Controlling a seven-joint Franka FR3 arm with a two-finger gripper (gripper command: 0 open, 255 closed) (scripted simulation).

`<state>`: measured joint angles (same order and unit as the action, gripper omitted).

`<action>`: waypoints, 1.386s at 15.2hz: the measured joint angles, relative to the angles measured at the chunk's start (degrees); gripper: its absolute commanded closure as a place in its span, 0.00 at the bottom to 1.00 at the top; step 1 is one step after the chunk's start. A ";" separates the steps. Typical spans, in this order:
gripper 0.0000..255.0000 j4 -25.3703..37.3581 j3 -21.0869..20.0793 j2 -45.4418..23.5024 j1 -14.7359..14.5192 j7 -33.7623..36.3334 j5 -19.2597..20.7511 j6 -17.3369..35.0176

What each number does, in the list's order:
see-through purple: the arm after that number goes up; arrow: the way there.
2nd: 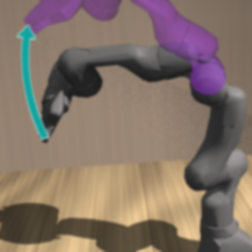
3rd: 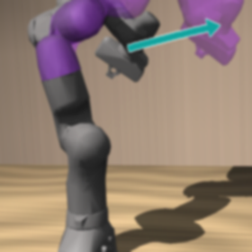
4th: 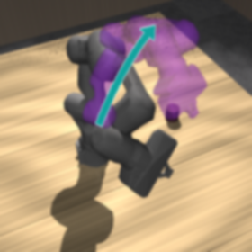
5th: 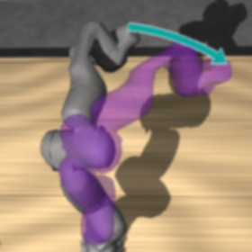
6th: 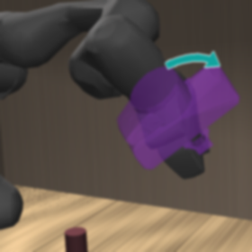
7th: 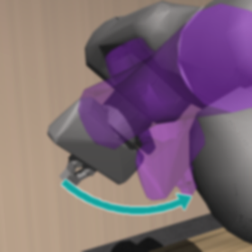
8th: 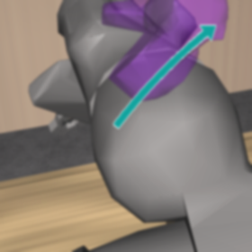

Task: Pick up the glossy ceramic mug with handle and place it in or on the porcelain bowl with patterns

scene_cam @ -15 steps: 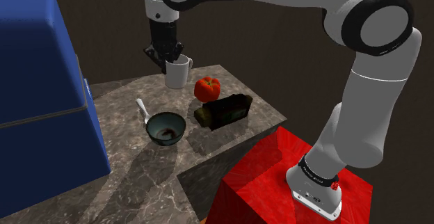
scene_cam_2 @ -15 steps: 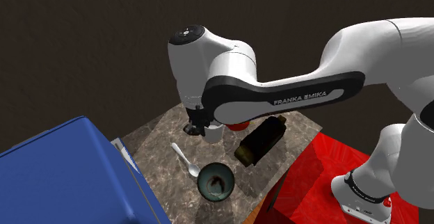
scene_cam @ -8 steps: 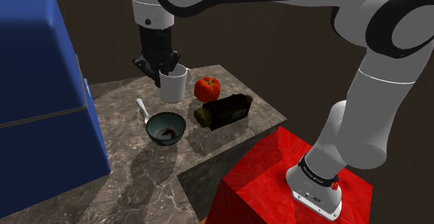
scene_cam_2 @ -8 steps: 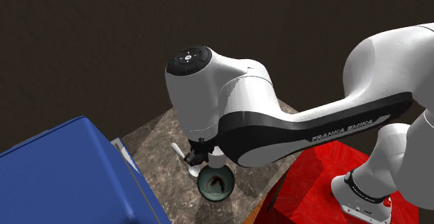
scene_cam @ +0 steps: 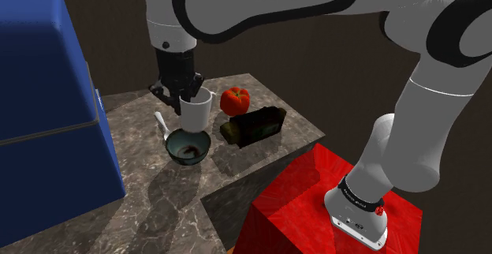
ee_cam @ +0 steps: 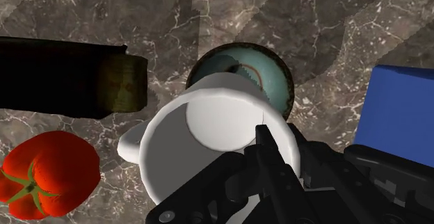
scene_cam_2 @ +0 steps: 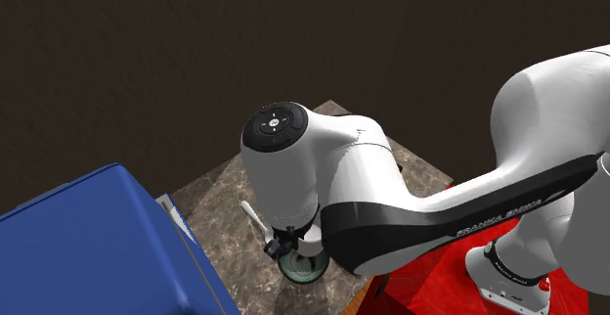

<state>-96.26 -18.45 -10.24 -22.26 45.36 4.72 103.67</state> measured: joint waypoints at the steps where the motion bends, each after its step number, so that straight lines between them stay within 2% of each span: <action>1: 1.00 -0.68 0.00 -0.02 -0.01 0.07 0.02 0.70; 12: 1.00 -6.75 0.18 -1.79 -0.06 0.77 0.80 8.42; 18: 1.00 -7.11 0.20 -1.90 -0.06 0.80 0.85 8.90; 19: 0.00 -7.11 0.20 -1.90 -0.06 0.80 0.85 8.91; 21: 0.00 -7.10 0.20 -1.90 -0.06 0.80 0.86 8.91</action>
<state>-103.36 -18.26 -12.14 -22.32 46.16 5.58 112.58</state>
